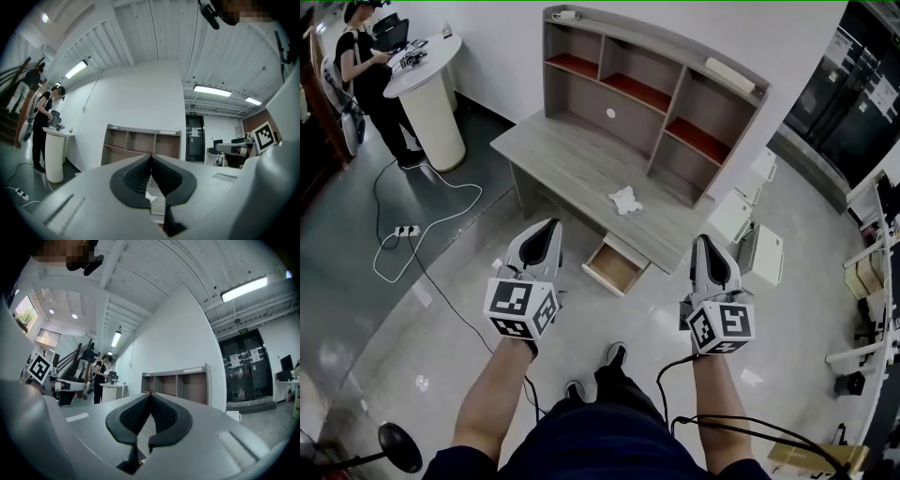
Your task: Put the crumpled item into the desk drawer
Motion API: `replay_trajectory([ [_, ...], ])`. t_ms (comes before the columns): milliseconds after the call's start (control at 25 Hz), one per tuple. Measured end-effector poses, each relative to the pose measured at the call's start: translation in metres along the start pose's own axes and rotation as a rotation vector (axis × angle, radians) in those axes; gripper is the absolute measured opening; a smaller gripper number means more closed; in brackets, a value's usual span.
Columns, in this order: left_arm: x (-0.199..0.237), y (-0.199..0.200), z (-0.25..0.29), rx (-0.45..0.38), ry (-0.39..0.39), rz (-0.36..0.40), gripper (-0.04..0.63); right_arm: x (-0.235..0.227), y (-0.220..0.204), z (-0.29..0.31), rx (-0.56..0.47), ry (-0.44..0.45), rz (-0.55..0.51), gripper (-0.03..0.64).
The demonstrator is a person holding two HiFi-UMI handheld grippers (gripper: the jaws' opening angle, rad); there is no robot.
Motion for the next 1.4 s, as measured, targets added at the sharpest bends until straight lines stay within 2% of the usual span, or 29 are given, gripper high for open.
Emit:
replay_trajectory([
  [280, 0.008, 0.002, 0.047, 0.017, 0.034, 0.046, 0.005, -0.027, -0.009, 0.057, -0.006, 0.034, 0.051, 0.006],
  [640, 0.009, -0.011, 0.111, 0.073, 0.097, 0.053, 0.005, -0.08, -0.018, 0.127, 0.017, 0.084, 0.107, 0.006],
  [1000, 0.002, -0.016, 0.151, 0.088, 0.147, 0.055, 0.005, -0.114, -0.028, 0.166, 0.034, 0.149, 0.138, 0.006],
  [1400, 0.01, -0.033, 0.183, 0.122, 0.146, 0.044, 0.005, -0.14, -0.044, 0.191, 0.068, 0.122, 0.149, 0.006],
])
Point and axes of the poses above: the fingertips, and each gripper's own axes: z forward along the fingers, x to its left, y out of its top, the point moved 3 cm from there along -z, backward along the fingers, and after that the axes turned 9 degrees about z, right-handed, at the moved point
